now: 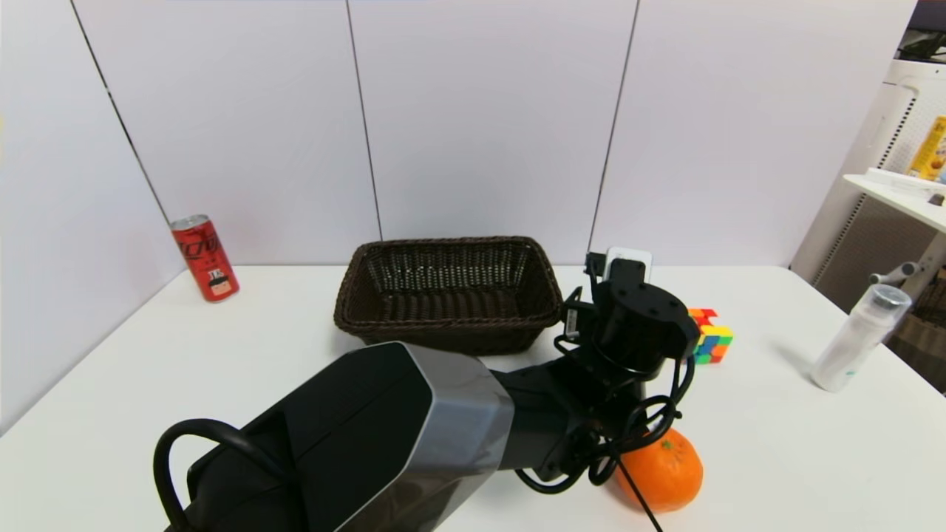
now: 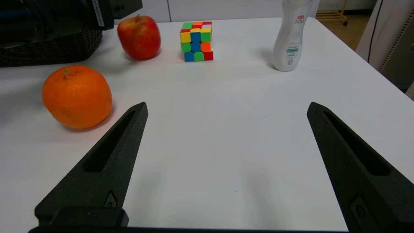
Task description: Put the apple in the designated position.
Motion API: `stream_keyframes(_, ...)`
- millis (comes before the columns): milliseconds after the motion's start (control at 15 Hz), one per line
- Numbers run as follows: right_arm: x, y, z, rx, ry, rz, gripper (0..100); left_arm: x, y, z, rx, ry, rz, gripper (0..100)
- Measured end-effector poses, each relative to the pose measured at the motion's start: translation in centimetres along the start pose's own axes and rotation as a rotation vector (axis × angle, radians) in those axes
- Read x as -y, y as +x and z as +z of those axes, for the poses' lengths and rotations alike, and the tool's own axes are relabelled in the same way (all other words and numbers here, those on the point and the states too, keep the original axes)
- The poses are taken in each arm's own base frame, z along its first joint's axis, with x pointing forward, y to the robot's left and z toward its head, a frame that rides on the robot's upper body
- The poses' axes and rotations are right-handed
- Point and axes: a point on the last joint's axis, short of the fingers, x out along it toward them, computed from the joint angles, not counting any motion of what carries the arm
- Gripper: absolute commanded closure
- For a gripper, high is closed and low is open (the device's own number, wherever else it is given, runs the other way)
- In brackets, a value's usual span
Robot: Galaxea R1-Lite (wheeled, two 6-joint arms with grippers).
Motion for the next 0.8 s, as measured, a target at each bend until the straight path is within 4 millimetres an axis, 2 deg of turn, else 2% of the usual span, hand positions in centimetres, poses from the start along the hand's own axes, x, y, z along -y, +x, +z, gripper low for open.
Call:
stream_keyframes(200,0.0,0.0,0.0,0.001,0.000,0.000,0,0.2,-1.2,2.0,-0.003,0.061,-0.013,0)
stream_keyframes(333,0.0,0.0,0.0,0.001,0.000,0.000,0,0.2,-2.8,4.5,-0.019,0.110,-0.030,0)
stream_keyframes(467,0.0,0.0,0.0,0.000,0.000,0.000,0,-0.6,-5.1,7.4,-0.051,0.164,-0.044,0)
stream_keyframes(667,0.0,0.0,0.0,0.001,-0.001,0.000,0,-3.9,-10.0,10.9,-0.130,0.227,-0.091,0)
stream_keyframes(800,0.0,0.0,0.0,0.001,0.000,0.000,0,-8.1,-13.8,11.9,-0.205,0.260,-0.146,0)
